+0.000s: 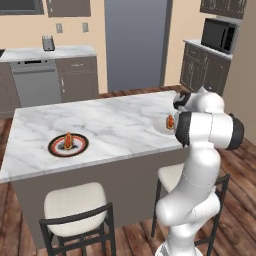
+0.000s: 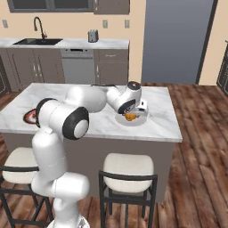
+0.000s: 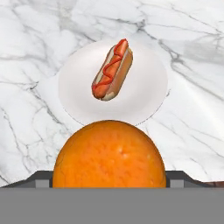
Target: Pick up the orange and peach from the fridge and place one fruit on each plate on the dining counter.
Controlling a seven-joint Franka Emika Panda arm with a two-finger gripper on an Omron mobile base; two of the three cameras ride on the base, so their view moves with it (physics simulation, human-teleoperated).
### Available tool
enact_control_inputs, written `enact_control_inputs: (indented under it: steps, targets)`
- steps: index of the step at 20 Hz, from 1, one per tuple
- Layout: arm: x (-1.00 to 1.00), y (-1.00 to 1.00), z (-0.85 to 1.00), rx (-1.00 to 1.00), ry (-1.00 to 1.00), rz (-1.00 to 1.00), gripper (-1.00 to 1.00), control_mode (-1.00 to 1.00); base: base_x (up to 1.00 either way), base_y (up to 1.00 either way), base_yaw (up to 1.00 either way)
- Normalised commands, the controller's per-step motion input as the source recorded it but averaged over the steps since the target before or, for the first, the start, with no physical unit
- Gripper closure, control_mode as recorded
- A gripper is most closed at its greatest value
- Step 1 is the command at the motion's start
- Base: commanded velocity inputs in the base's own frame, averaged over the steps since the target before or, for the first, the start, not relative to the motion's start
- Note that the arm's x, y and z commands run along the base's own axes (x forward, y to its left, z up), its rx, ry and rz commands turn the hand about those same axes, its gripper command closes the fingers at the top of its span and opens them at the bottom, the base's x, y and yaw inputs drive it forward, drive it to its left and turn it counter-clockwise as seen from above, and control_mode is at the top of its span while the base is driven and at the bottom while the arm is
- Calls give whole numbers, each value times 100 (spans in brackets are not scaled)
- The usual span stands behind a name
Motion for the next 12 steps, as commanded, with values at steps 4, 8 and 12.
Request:
enact_control_inputs:
  steps: [4, 8, 12]
  targets:
    - [44, -30, -26, 2, 4, 9, 100, -100, 0, 0, 0]
    - [34, -23, -37, 1, 0, 8, 100, -100, 0, 0, 0]
    - [28, -4, -35, 0, 0, 5, 100, -100, 0, 0, 0]
